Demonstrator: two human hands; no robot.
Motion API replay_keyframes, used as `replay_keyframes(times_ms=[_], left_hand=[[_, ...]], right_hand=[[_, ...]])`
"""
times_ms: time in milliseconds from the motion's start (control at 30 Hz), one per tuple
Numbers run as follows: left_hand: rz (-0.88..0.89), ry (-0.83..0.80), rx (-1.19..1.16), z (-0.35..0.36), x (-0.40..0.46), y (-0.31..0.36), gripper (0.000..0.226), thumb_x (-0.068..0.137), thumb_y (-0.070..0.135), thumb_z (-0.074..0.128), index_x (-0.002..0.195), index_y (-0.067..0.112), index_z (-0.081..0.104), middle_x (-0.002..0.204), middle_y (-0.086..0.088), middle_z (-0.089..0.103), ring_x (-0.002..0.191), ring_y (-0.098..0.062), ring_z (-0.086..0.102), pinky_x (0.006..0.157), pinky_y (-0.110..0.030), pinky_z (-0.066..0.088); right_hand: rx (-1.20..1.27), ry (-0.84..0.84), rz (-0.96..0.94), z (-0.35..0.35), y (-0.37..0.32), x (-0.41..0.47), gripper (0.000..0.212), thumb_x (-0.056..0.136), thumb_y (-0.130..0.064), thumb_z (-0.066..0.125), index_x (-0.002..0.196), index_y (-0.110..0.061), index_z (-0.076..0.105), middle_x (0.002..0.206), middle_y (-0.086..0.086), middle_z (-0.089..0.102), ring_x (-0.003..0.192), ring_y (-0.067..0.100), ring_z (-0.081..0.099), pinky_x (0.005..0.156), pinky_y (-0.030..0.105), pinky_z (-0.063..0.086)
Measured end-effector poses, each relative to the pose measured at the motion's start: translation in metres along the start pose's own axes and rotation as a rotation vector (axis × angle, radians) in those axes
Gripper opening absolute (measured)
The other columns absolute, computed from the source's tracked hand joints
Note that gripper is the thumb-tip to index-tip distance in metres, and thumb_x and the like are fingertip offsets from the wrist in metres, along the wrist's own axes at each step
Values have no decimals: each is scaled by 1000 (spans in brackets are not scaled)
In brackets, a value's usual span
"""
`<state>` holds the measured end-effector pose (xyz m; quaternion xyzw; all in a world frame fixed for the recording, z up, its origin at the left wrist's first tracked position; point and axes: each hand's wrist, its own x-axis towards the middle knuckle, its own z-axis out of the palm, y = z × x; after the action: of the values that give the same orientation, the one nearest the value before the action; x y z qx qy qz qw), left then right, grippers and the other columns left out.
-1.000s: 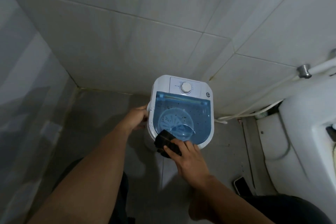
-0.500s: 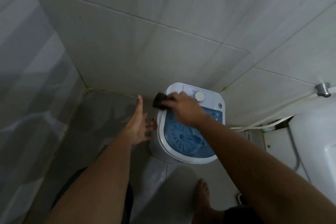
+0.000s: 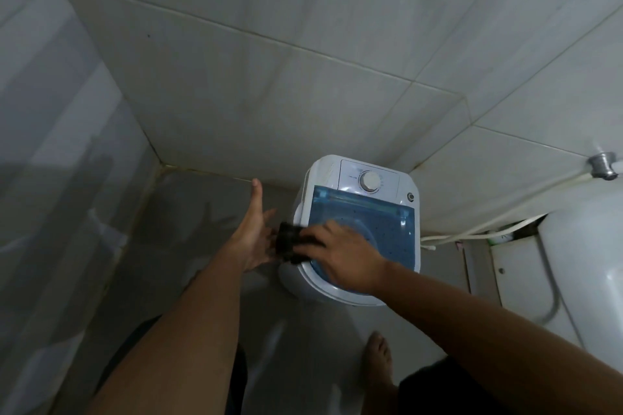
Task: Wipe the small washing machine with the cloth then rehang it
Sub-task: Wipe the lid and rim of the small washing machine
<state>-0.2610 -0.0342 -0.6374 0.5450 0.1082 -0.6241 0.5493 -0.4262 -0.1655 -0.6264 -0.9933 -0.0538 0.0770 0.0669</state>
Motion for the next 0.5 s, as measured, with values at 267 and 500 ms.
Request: replay_keyframes(times_ms=[267, 500], left_hand=[[47, 150, 54, 2, -4, -6, 120, 49, 104, 25, 137, 27, 53, 125, -8, 64, 108, -27, 61, 86, -44, 47], [96, 182, 22, -1, 1, 2, 102, 71, 93, 23, 138, 22, 52, 132, -9, 61, 110, -27, 62, 94, -44, 47]], right_hand=[[16, 105, 365, -56, 53, 62, 53, 89, -13, 58, 140, -26, 55, 136, 8, 55, 113, 33, 51, 84, 47, 53], [41, -119, -9, -18, 20, 55, 49, 84, -16, 58, 131, -30, 62, 126, 4, 59, 105, 32, 54, 79, 44, 53]])
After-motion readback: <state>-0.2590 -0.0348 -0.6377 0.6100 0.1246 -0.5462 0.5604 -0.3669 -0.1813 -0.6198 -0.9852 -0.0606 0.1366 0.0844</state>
